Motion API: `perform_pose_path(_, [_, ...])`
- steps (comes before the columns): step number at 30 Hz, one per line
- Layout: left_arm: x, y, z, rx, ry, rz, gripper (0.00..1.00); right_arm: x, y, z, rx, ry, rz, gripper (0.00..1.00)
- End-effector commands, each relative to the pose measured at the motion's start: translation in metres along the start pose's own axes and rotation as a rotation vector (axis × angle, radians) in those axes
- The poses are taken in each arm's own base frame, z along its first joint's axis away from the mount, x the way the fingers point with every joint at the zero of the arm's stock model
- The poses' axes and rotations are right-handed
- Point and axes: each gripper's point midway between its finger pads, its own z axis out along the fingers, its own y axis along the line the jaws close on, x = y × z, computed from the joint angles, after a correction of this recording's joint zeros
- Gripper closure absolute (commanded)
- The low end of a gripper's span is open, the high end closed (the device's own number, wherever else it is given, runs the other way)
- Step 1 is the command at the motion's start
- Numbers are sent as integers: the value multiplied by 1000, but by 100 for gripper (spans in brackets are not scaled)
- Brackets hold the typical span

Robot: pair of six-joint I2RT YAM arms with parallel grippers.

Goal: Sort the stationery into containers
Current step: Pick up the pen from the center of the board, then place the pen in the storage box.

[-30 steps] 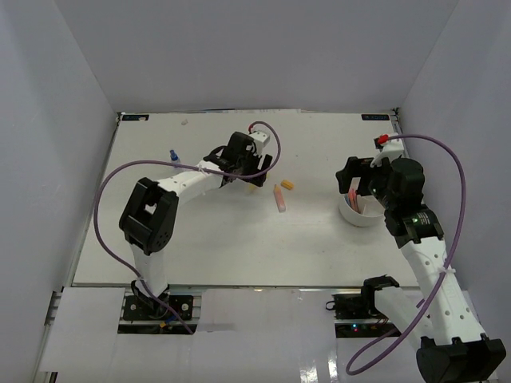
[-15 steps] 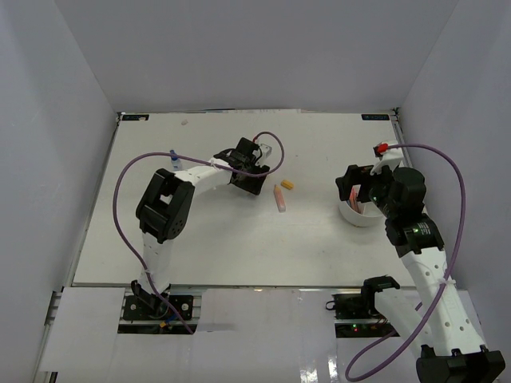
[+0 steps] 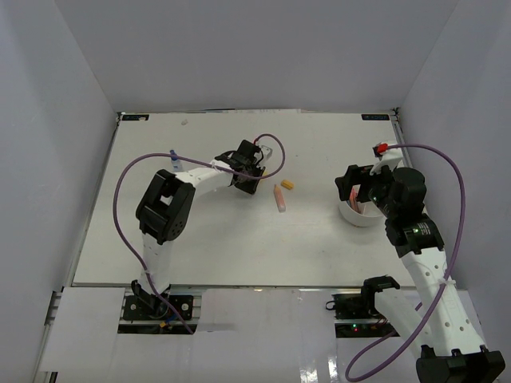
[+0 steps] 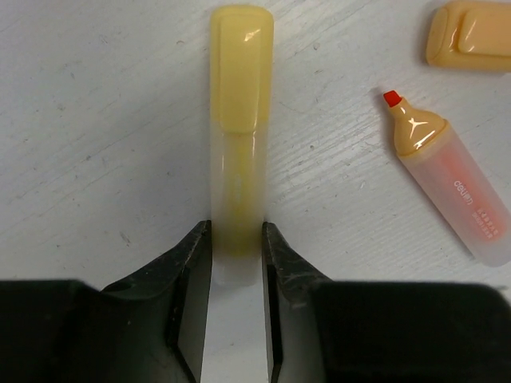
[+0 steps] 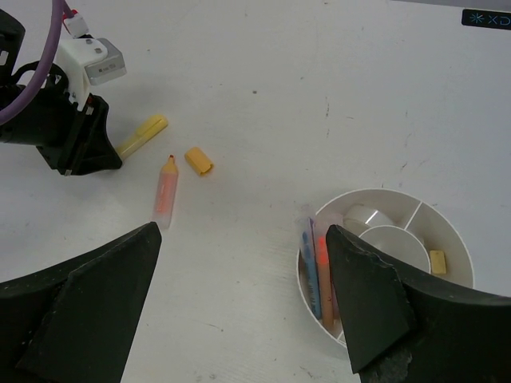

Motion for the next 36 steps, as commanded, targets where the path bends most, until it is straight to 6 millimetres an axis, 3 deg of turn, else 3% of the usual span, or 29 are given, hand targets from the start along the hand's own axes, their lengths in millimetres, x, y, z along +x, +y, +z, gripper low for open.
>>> perform_pose_path(1, [25, -11, -2, 17, 56, 7, 75, -16, 5, -2, -30, -65, -17, 10])
perform_pose_path(6, [18, -10, -18, -6, 5, 24, 88, -19, 17, 0, -96, -76, -6, 10])
perform_pose_path(7, [3, -12, -31, -6, -53, 30, 90, -19, 24, 0, -137, -71, 5, 10])
perform_pose_path(10, [-10, -15, -51, 7, -135, 48, 92, -22, 40, 2, -226, -64, 32, 10])
perform_pose_path(13, [-38, -27, -85, 39, -304, 88, 92, -28, 52, 6, -294, -42, 65, 10])
perform_pose_path(17, [-47, -46, -132, 137, -481, 199, 93, -32, 70, 16, -388, 30, 164, 10])
perform_pose_path(22, [-54, -62, -170, 189, -646, 306, 93, -45, 99, 21, -498, 59, 216, 10])
perform_pose_path(29, [-51, -76, -190, 210, -727, 395, 93, -55, 149, 41, -579, 119, 220, 8])
perform_pose_path(36, [-51, -76, -207, 187, -806, 402, 93, -55, 176, 59, -592, 165, 234, 5])
